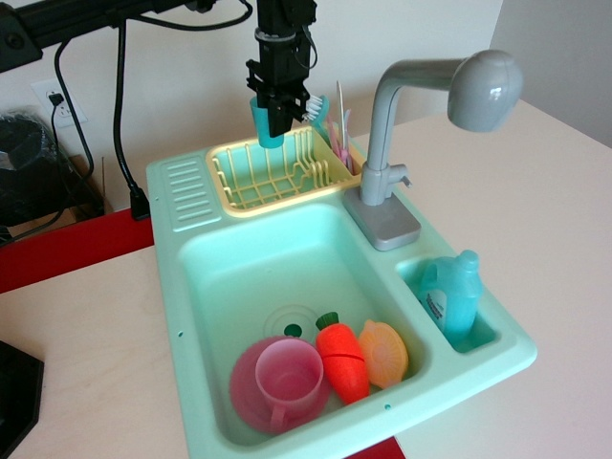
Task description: Put cup from sink to drying rack
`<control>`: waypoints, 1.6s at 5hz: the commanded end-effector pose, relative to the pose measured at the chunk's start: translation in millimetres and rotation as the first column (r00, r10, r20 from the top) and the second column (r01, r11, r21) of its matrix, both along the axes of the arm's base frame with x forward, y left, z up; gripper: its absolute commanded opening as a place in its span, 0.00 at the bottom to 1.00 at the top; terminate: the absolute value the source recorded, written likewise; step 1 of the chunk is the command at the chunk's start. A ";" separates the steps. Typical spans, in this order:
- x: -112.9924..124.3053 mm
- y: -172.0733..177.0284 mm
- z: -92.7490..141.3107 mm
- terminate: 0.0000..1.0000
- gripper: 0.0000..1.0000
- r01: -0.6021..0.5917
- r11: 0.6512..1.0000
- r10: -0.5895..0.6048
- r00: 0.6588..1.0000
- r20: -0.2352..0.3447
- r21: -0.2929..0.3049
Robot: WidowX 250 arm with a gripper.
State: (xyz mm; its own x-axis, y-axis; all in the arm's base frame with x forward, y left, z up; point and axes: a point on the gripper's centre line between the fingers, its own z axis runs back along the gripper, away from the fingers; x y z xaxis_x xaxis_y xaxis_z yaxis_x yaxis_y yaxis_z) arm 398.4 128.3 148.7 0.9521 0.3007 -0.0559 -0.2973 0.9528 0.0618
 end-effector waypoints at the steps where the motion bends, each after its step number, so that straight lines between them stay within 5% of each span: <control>1: 3.8 -4.1 3.3 0.00 0.00 0.021 1.000 -0.021 0.999 0.034 -0.005; 5: -10.9 -23.2 -43.2 0.00 0.00 0.042 0.999 -0.041 0.999 -0.034 0.009; 6: -16.6 -20.5 -37.5 0.00 1.00 0.002 0.998 0.000 0.999 -0.033 0.066; 7: -16.3 -27.0 -30.3 0.00 1.00 0.020 0.998 -0.019 0.999 -0.026 0.068; 8: -7.4 -38.2 1.6 1.00 1.00 0.042 0.998 -0.044 0.998 0.033 0.054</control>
